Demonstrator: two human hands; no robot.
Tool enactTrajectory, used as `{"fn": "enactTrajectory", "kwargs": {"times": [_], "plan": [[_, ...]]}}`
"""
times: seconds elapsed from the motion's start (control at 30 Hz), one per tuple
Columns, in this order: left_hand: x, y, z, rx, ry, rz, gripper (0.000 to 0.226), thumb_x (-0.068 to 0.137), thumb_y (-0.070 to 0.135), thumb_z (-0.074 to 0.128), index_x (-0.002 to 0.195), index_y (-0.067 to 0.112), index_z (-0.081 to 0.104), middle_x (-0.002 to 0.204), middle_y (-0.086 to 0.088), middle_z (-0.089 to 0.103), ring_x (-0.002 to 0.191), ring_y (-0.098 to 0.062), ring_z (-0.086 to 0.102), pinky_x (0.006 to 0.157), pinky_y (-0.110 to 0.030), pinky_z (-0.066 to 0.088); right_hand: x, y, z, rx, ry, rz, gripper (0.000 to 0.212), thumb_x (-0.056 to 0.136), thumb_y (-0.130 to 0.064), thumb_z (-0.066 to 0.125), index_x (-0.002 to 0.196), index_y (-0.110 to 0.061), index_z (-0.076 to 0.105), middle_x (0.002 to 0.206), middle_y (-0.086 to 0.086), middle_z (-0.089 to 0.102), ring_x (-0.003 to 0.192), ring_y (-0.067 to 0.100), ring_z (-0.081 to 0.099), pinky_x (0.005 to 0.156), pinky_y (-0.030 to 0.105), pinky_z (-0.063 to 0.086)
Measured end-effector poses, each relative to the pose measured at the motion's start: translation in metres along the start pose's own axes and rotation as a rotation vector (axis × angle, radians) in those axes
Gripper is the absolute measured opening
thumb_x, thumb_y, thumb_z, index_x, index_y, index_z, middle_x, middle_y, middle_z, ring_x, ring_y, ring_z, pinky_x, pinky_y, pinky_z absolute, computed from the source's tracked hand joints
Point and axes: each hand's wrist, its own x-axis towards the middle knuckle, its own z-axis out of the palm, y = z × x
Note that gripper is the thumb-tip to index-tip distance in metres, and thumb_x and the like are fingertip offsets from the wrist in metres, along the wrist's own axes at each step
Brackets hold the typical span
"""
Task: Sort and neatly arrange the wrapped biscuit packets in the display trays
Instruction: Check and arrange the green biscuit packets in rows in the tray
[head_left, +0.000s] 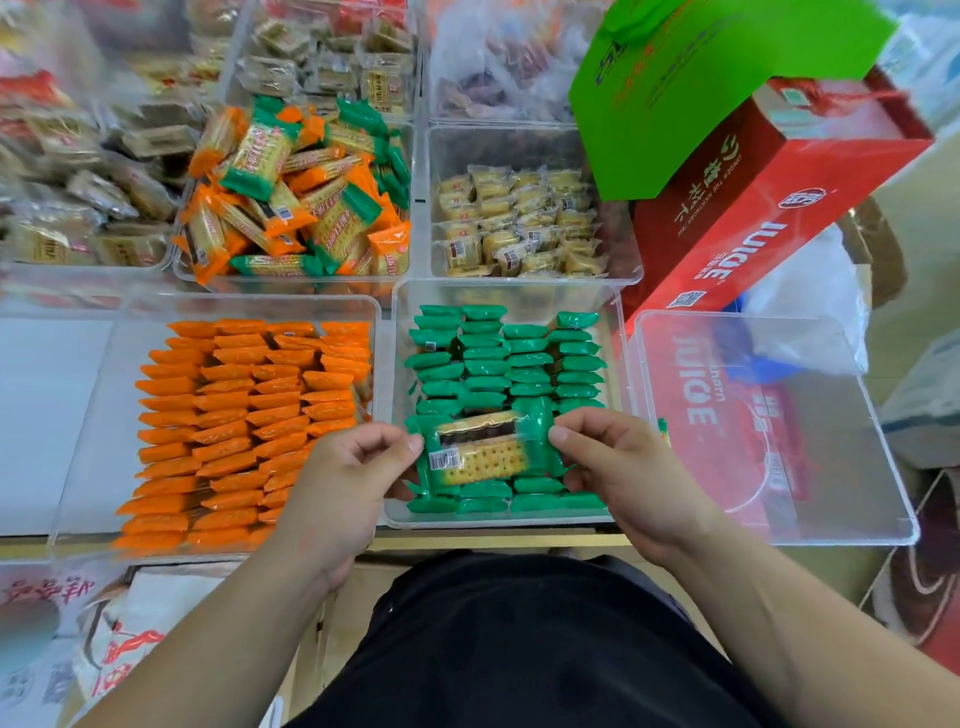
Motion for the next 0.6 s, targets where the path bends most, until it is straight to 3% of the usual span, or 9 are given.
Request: {"fn": "enactTrajectory", "kwargs": {"times": [0.07,0.23,0.4,0.47,0.53,0.6], "plan": [[-0.003,0.004,0.0,-0.106,-0.048,0.004,0.018,0.093,0.02,0.064,0.085,0.007,0.074,0.101,-0.032,0.066,0.084,-0.033,0.058,0.08,-0.053,0.05,0.001,0.003,-0.001,0.169,-0.063,0.11,0.01,0.09,-0.018,0.065,0.084,-0.011,0.068,0.086,0.014,0.058,0.076,0.022,0.051,0.061,0.026,0.042],[-0.011,0.012,0.004,-0.269,-0.132,0.024,0.023,0.085,0.028,0.073,0.086,0.006,0.071,0.108,-0.043,0.056,0.09,-0.037,0.052,0.081,-0.052,0.041,0.0,0.013,0.002,0.401,-0.155,0.306,0.005,0.086,-0.019,0.064,0.083,-0.016,0.063,0.093,0.008,0.067,0.07,0.014,0.06,0.058,0.023,0.041],[-0.013,0.019,0.004,-0.247,-0.101,0.042,0.016,0.08,0.031,0.076,0.078,0.015,0.074,0.1,-0.034,0.064,0.085,-0.032,0.056,0.074,-0.043,0.046,0.0,0.012,0.002,0.386,-0.11,0.243,0.002,0.084,-0.017,0.071,0.083,-0.018,0.07,0.097,0.017,0.062,0.071,0.017,0.056,0.058,0.023,0.044],[-0.011,0.018,0.004,-0.212,-0.048,0.067,0.004,0.083,0.018,0.071,0.085,0.015,0.071,0.089,-0.026,0.069,0.073,-0.024,0.059,0.063,-0.034,0.048,0.001,0.015,-0.003,0.376,-0.081,0.186,0.018,0.082,-0.015,0.079,0.094,-0.024,0.069,0.1,0.019,0.051,0.077,0.028,0.049,0.061,0.026,0.044],[-0.01,0.015,0.004,-0.162,-0.001,0.082,0.018,0.09,0.002,0.066,0.101,0.015,0.065,0.086,-0.025,0.069,0.069,-0.022,0.06,0.059,-0.032,0.048,-0.001,0.012,-0.001,0.402,-0.07,0.134,0.02,0.084,-0.011,0.073,0.096,-0.026,0.067,0.103,0.017,0.05,0.086,0.03,0.046,0.067,0.03,0.044],[-0.009,0.013,0.005,-0.141,0.023,0.093,0.022,0.093,-0.003,0.061,0.101,0.015,0.071,0.089,-0.024,0.071,0.076,-0.034,0.064,0.066,-0.04,0.055,-0.003,0.009,0.001,0.412,-0.064,0.108,0.024,0.092,0.0,0.061,0.088,-0.02,0.073,0.097,0.014,0.06,0.081,0.025,0.054,0.066,0.027,0.048]]}}
